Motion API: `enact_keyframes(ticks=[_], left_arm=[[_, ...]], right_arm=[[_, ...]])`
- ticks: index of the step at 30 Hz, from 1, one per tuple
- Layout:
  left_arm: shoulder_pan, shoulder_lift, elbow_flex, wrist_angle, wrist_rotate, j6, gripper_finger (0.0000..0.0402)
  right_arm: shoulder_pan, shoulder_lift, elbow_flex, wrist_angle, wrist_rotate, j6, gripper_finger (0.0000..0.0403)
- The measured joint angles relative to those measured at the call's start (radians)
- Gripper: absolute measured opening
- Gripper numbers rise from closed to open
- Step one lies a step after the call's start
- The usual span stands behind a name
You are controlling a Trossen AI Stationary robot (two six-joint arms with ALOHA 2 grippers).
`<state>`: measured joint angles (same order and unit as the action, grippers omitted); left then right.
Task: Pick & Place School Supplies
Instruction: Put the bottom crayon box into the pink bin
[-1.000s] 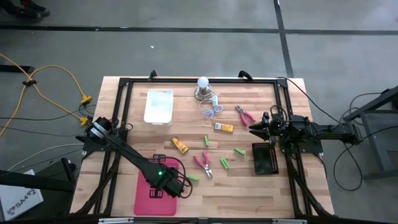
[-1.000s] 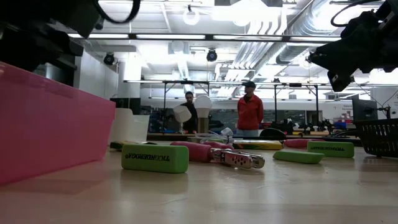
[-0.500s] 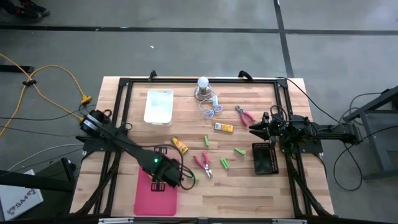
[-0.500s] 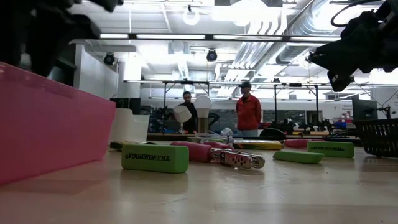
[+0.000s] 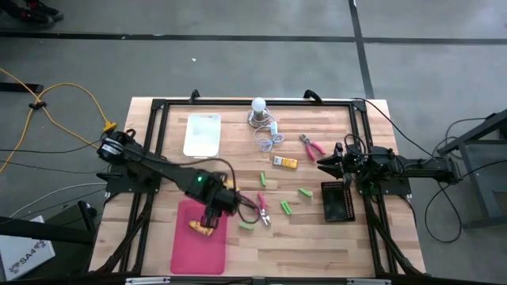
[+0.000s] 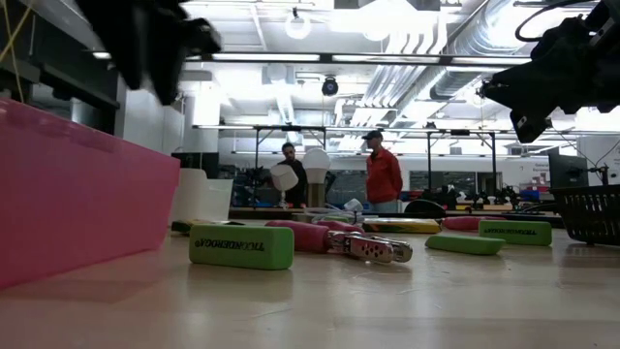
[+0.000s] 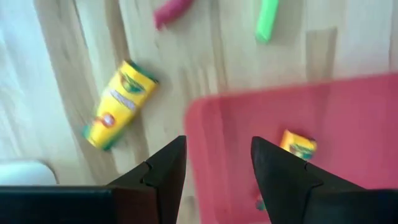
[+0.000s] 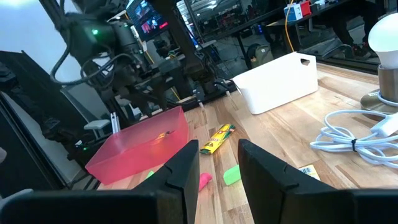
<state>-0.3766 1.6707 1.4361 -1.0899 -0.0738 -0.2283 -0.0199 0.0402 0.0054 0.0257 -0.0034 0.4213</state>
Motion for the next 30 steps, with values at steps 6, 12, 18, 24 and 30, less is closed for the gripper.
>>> enact_keyframes(ticks=[6,12,18,24,30], left_arm=[[0.084,0.000,0.000,0.017,-0.002,0.232,0.0172],[0.204,0.005,0.000,0.039,0.046,0.320,0.0172],[0.338,0.058,-0.006,0.060,0.154,0.417,0.0172],[0.425,0.107,-0.006,0.070,0.229,0.436,0.0172],[0.425,0.129,-0.007,0.112,0.236,0.566,0.0172]], right_arm=[[0.000,0.000,0.000,0.000,0.000,0.000,0.0101],[0.000,0.000,0.000,0.000,0.000,0.000,0.0101],[0.000,0.000,0.000,0.000,0.000,0.000,0.0101],[0.000,0.004,0.000,0.000,-0.001,0.000,0.0101],[0.000,0.003,0.000,0.000,0.000,0.000,0.0101]])
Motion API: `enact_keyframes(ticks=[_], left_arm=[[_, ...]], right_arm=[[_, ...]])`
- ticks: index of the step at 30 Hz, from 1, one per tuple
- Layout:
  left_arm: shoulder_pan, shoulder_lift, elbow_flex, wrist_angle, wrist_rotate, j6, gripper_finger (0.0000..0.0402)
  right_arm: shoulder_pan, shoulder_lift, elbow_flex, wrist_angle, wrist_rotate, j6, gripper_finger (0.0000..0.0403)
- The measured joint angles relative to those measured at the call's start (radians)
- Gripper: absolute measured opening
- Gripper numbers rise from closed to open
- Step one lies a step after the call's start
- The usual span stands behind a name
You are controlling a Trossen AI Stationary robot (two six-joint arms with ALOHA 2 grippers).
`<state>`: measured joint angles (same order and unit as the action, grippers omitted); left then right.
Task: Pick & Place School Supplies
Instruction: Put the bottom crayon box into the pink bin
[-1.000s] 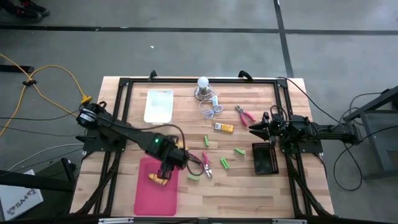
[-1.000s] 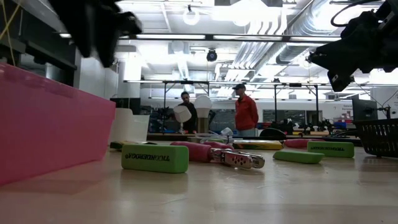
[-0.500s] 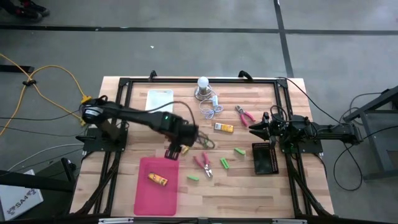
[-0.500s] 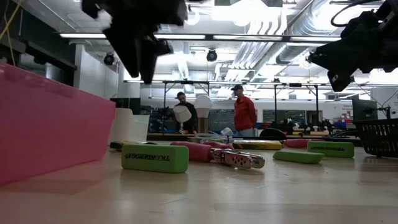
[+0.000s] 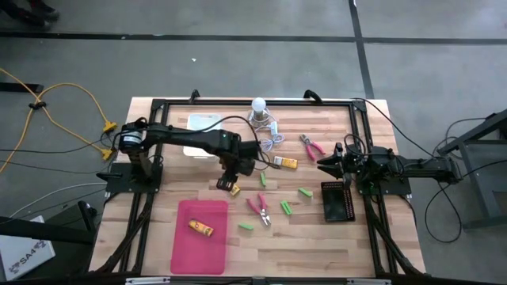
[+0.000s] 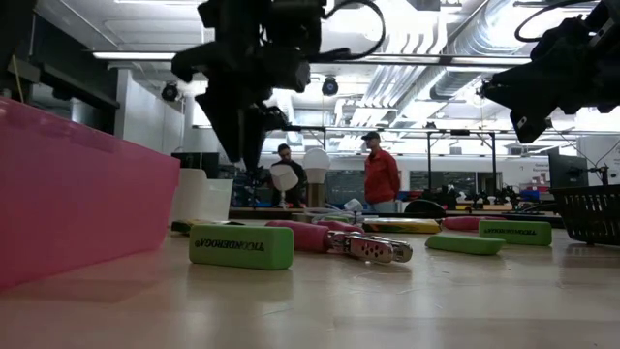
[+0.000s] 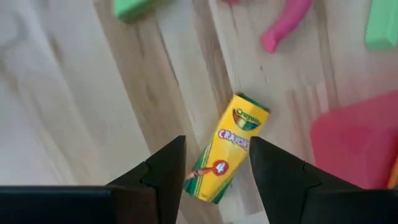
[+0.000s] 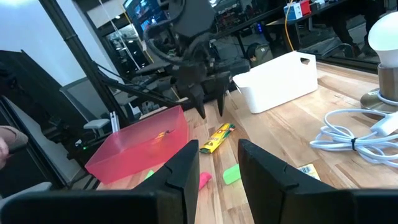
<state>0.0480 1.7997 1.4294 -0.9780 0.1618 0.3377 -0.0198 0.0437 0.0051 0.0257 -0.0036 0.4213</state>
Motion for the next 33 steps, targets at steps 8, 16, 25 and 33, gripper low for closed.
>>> enact_keyframes(ticks=[8,16,25,33], left_arm=[[-0.046,-0.002,0.000,0.022,-0.094,0.008,0.0172],[-0.035,0.007,-0.090,0.134,-0.043,0.000,0.0206],[-0.084,0.007,-0.112,0.145,-0.072,0.002,0.0228],[-0.119,0.007,-0.147,0.156,-0.113,-0.021,0.0228]], right_arm=[[0.000,0.000,0.000,0.000,0.000,0.000,0.0101],[0.000,0.000,0.000,0.000,0.000,0.000,0.0101],[0.000,0.000,0.000,0.000,0.000,0.000,0.0101],[0.000,0.000,0.000,0.000,0.000,0.000,0.0101]])
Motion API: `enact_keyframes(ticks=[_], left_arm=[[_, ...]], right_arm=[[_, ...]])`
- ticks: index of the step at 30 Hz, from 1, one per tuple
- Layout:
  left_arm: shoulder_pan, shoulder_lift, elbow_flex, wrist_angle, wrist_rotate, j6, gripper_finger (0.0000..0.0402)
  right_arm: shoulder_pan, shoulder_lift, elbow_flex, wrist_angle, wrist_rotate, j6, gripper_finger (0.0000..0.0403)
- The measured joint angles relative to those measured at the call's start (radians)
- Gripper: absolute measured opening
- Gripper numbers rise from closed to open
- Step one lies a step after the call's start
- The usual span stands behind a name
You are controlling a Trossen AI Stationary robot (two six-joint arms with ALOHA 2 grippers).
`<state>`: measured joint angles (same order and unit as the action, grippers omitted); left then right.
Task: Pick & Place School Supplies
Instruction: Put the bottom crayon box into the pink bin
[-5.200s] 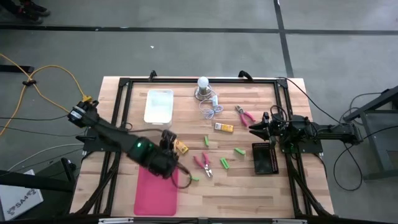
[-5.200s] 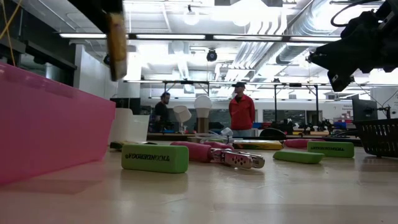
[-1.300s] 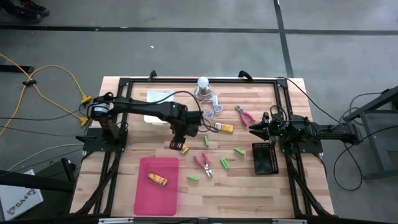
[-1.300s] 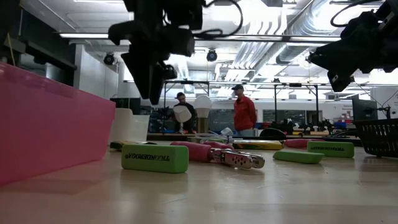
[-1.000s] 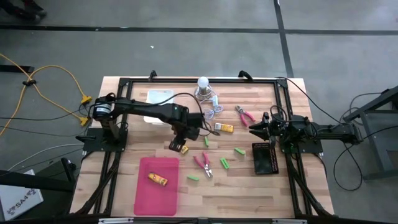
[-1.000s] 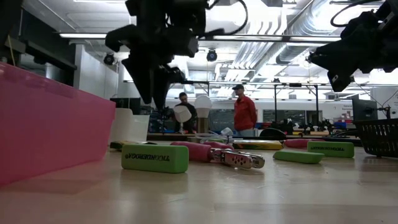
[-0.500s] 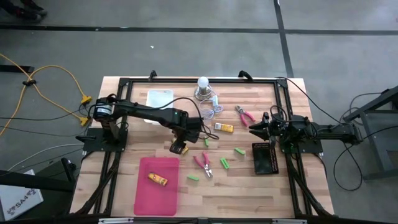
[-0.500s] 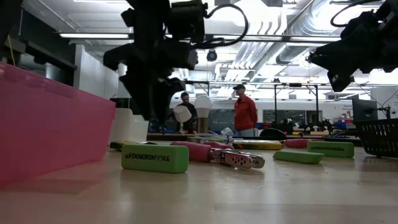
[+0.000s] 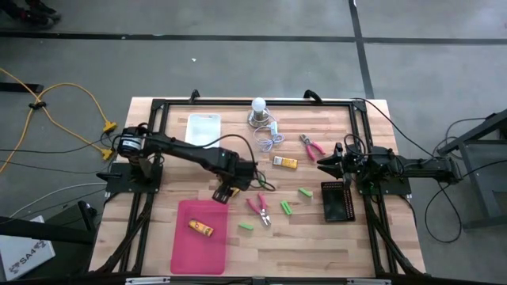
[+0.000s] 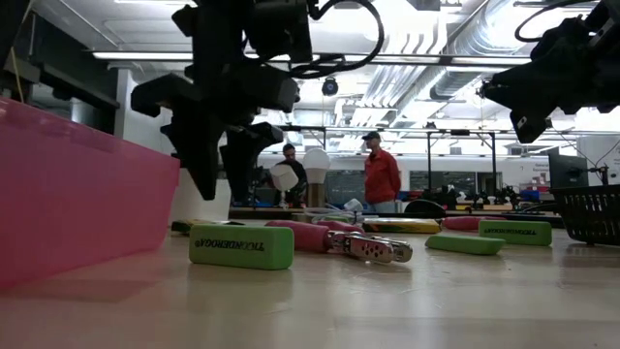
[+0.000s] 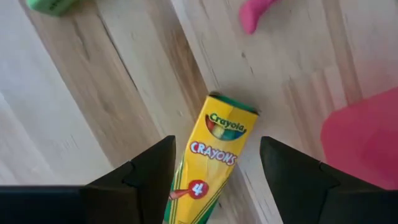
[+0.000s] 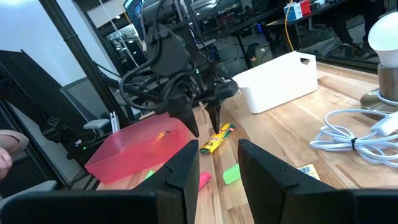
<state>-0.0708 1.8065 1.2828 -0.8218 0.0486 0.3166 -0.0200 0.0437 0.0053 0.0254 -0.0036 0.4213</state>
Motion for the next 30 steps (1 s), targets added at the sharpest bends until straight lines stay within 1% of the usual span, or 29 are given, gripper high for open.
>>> enact_keyframes(ticks=[13,19,30], left_arm=[[-0.027,0.000,-0.077,0.092,-0.021,-0.003,0.0228],[-0.026,-0.001,-0.079,0.096,-0.021,0.005,0.0228],[-0.026,-0.001,-0.123,0.132,-0.017,0.000,0.0228]], right_arm=[[0.000,0.000,0.000,0.000,0.000,0.000,0.0101],[0.000,0.000,0.000,0.000,0.000,0.000,0.0101],[0.000,0.000,0.000,0.000,0.000,0.000,0.0101]])
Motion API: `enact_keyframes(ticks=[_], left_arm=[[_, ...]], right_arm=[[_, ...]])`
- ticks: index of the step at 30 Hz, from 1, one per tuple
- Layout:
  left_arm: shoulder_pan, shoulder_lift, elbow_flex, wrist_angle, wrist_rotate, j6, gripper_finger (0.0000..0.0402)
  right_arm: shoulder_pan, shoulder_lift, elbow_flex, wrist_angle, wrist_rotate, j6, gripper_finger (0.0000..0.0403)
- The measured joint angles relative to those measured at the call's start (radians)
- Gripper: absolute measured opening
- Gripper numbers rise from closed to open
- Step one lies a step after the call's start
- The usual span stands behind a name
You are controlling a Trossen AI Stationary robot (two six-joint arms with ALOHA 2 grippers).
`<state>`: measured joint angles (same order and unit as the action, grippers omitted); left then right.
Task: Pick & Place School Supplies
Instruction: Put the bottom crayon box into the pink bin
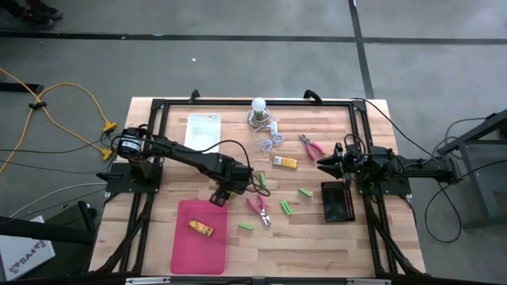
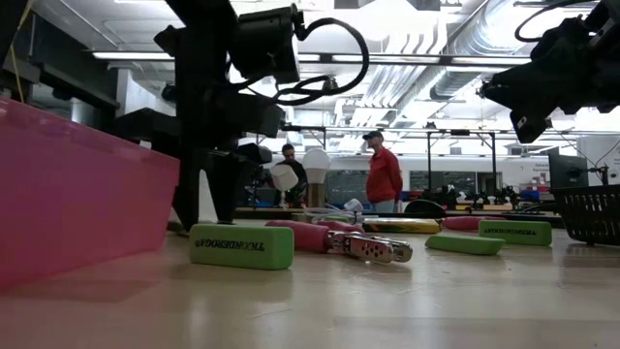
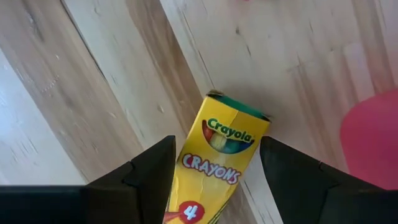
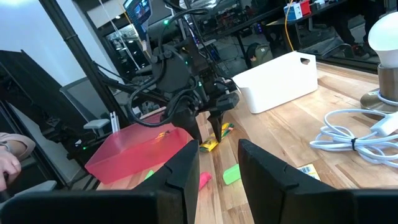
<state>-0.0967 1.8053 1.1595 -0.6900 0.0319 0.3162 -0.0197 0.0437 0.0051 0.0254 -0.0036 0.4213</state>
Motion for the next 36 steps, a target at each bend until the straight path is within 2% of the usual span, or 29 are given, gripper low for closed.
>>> enact_keyframes(ticks=[21,36], left_arm=[[0.003,-0.001,-0.039,0.041,0.018,-0.021,0.0227],[0.003,-0.003,-0.039,0.044,0.019,-0.019,0.0191]], right_arm=[[0.000,0.000,0.000,0.000,0.000,0.000,0.0101],[0.000,0.000,0.000,0.000,0.000,0.000,0.0101]])
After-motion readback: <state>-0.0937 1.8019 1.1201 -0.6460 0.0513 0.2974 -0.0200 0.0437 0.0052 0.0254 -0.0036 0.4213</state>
